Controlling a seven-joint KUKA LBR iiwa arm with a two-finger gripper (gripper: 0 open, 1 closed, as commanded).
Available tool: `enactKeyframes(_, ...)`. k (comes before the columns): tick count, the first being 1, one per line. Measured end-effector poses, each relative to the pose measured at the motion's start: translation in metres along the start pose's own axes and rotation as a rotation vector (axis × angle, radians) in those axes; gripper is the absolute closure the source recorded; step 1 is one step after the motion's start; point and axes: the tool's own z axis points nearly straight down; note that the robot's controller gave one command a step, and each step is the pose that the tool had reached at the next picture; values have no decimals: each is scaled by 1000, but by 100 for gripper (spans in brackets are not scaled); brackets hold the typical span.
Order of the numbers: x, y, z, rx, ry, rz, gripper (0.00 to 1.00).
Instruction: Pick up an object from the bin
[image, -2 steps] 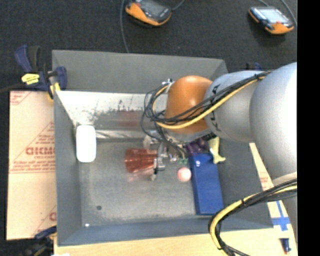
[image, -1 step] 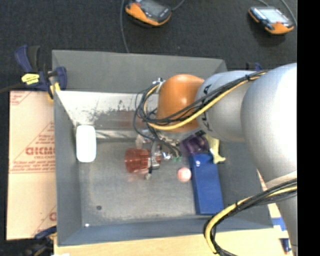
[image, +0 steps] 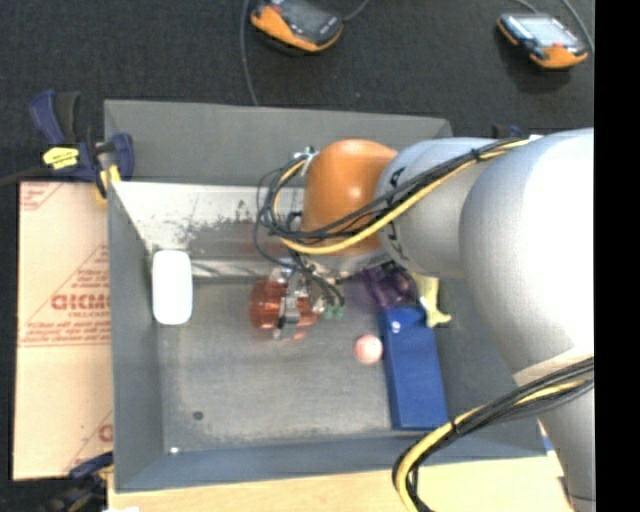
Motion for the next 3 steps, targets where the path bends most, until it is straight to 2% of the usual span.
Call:
enactKeyframes(1,0,0,0,0,0,0,100)
enactKeyframes(2,-1,-3,-76,2,3,-36,100)
enactKeyframes(3,16,-13,-104,1,8,7,100)
